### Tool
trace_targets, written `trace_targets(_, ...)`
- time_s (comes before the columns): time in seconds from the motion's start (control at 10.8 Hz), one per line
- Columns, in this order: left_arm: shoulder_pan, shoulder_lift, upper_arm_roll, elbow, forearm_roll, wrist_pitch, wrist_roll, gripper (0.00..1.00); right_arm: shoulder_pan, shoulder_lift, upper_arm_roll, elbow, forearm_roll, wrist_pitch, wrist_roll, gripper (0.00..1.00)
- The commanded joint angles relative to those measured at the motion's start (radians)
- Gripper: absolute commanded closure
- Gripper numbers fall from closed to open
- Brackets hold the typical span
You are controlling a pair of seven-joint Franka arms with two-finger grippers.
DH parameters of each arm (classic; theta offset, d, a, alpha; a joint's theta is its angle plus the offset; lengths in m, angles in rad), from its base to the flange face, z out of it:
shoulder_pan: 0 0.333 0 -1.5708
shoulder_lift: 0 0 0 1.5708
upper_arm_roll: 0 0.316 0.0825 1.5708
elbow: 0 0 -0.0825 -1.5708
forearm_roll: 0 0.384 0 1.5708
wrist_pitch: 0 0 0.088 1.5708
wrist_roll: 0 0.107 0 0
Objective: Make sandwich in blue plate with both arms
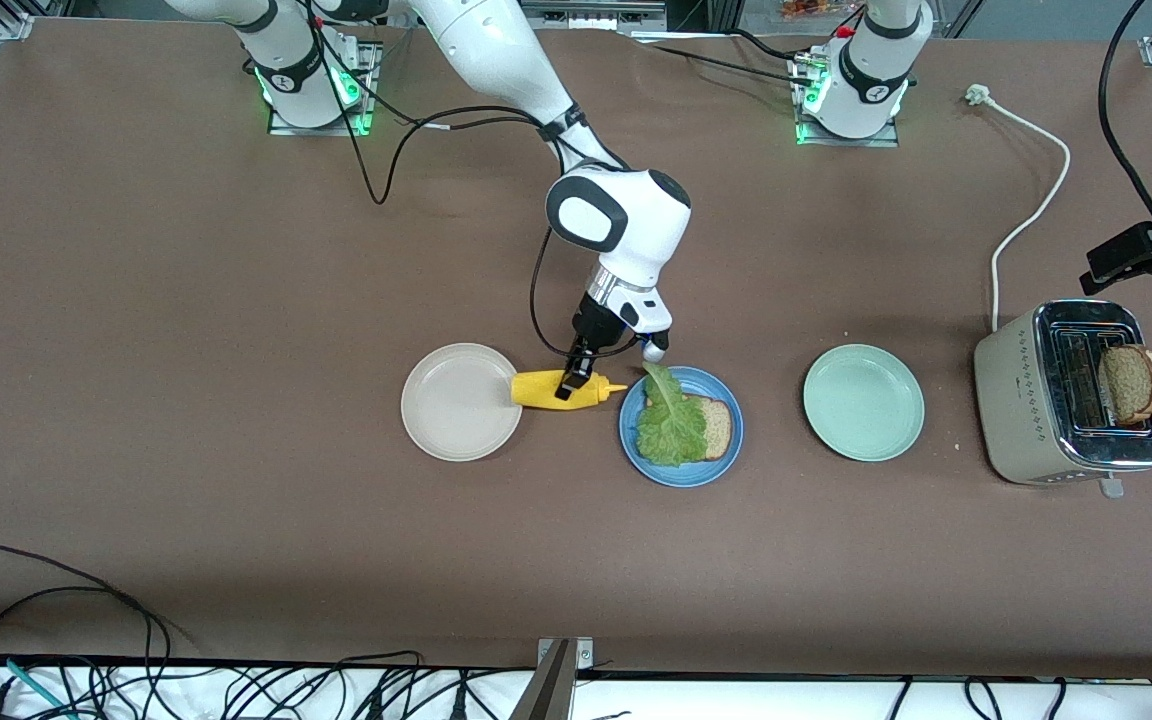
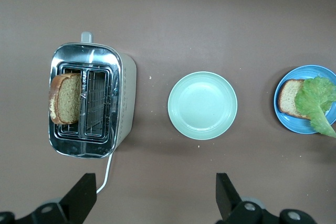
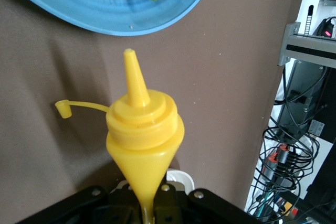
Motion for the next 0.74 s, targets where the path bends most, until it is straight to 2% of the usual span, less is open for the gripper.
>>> trace_targets(0.0,0.01,0.006,-0.003,0.019,-0.017,-0.015,0.018,0.0,0.001,0.016,-0.012,0.043,-0.022,-0.034,-0.028,1.0)
trace_targets(0.28,0.022,0.006,-0.001,0.019,-0.008,-0.015,0.019,0.0,0.003,-0.065,-0.012,0.043,-0.011,-0.126,-0.108,1.0)
trace_targets(0.55,0.056,0.02,-0.003,0.019,-0.022,-0.015,0.021,0.0,-0.025,-0.246,-0.005,0.03,0.076,-0.242,-0.149,1.0)
trace_targets(0.65,0.063,0.024,-0.003,0.019,-0.022,-0.015,0.021,0.0,-0.043,-0.309,-0.005,0.011,0.129,-0.271,-0.19,1.0)
